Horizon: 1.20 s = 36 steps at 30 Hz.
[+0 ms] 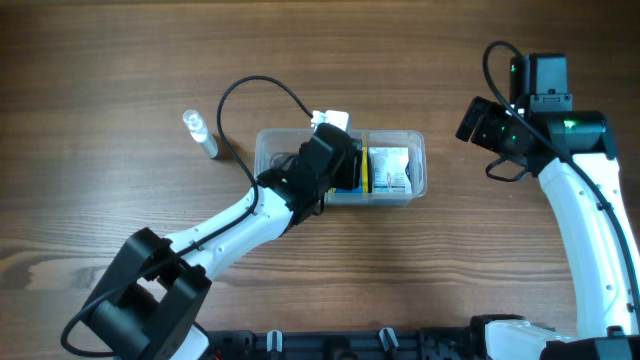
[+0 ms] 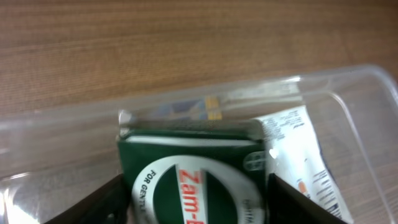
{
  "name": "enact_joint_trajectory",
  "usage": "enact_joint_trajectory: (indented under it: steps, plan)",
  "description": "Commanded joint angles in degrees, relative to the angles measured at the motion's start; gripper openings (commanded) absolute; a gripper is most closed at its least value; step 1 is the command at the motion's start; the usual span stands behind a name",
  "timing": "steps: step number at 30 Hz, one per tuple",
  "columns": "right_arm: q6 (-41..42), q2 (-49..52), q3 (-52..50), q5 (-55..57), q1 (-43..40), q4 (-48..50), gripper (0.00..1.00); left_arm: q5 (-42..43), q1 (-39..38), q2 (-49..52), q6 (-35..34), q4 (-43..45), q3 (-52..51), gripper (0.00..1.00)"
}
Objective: Pack container
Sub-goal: 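Lower the Zam-Buk box into the container's middle and release, then move the left gripper over the white spray bottle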
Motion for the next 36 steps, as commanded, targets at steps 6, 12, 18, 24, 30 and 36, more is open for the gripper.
enact_joint_trajectory:
  steps: [6, 12, 18, 24, 30, 36]
  plan:
    - [-0.63, 0.39, 0.55, 0.22, -0.22, 0.15, 1.0, -0.72, -0.04, 0.63, -1.16, 1.57, 0.66, 0.87]
    - [-0.66, 0.39, 0.55, 0.22, -0.22, 0.15, 1.0, -0.7, -0.04, -1.2, -1.16, 1.53, 0.68, 0.82]
    - [-0.66, 0.39, 0.55, 0.2, -0.22, 0.15, 1.0, -0.74, 0.02, -9.64, -1.11, 0.59, 0.68, 0.78]
    - [-0.68, 0.39, 0.55, 0.22, -0.22, 0.17, 1.0, -6.75, 4.2, -22.21, -0.92, -7.41, 0.68, 0.88]
    - [-0.66, 0.39, 0.55, 0.22, -0.22, 0.15, 1.0, -7.13, 19.02, -30.91, -0.9, -19.82, 0.68, 0.93]
    - [-0.68, 0.39, 0.55, 0.22, -0.22, 0.15, 1.0, 2.36, 36.5, -32.0, 2.14, -24.55, 0.68, 0.89]
